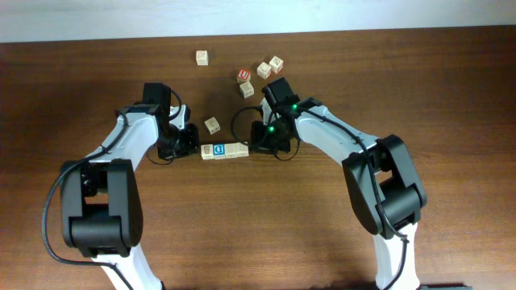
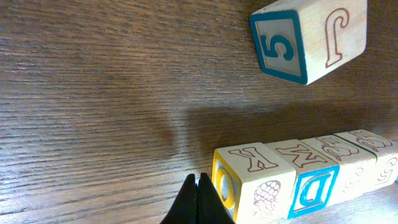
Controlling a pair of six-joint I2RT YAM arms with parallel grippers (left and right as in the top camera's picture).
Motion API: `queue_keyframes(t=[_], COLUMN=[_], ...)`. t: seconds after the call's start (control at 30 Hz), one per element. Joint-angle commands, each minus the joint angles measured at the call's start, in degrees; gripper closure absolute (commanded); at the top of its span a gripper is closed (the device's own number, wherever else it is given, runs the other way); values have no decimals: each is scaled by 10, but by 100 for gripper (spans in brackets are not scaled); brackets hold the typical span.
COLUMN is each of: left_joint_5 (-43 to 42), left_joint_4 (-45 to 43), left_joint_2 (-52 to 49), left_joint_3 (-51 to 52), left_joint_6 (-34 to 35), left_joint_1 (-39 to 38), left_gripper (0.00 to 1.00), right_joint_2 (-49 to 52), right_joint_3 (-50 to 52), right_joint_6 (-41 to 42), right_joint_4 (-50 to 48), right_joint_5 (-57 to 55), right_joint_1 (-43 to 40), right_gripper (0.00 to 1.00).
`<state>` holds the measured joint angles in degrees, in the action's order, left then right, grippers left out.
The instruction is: Rotate 4 blocks
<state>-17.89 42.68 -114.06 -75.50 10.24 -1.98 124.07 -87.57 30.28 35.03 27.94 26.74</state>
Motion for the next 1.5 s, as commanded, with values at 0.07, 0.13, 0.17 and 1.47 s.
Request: queue_keyframes(t=[0.07,0.13,0.17,1.47], left_joint_5=[-19,-19,-19,-19], left_joint_4=[4,4,4,4], left_joint_2=[-5,-5,-5,-5], left_joint_3=[3,3,3,3], left_joint_6=[-9,-9,-9,-9], left_joint_1=[-7,-8,-8,-28], left_gripper=[100,100,100,100], right_joint_2=[19,19,19,4], right_joint_3=[4,4,4,-2], right_joint_6=[16,16,15,-79], right_joint_4=[-10,-10,-12,-29], right_joint_5=[5,6,9,59], right_joint_1=[3,3,3,25], right_gripper=[96,96,96,96])
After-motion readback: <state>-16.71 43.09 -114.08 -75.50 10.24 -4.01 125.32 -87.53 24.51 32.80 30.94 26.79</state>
